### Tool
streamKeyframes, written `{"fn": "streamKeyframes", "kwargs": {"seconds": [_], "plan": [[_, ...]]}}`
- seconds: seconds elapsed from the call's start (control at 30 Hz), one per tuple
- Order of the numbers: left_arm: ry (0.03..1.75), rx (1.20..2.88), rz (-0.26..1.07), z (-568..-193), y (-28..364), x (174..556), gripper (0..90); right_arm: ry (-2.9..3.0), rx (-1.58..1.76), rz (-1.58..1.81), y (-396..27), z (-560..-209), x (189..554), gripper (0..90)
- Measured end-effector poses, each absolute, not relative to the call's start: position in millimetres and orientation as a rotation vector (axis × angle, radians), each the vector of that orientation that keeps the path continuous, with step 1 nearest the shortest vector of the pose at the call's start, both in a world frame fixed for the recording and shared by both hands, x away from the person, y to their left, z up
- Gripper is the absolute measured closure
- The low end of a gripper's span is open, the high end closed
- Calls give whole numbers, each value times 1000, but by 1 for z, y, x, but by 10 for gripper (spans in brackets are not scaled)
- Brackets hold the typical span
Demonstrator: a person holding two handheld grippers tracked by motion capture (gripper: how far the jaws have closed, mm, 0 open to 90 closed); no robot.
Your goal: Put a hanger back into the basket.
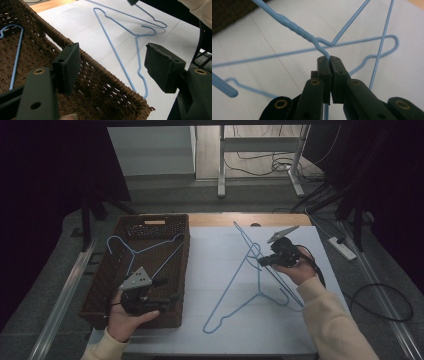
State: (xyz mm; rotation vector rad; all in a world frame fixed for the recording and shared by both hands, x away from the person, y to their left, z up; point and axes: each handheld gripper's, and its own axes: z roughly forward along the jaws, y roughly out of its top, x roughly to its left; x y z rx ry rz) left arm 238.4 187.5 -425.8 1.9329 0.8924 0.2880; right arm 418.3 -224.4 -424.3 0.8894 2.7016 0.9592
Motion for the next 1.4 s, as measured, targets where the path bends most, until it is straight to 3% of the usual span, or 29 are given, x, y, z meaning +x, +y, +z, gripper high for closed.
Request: {"fn": "streamKeyframes", "kwargs": {"seconds": [0.43,1.07,1.4], "plan": [[872,1927,276,-422,185,237,301,2535,1100,1302,-231,-406,404,882],[838,1923,234,-417,173,240,308,2421,1237,1498,-234,-409,387,881],[814,1939,185,-413,145,244,309,2377,1260,1601,-228,-406,377,882]]}}
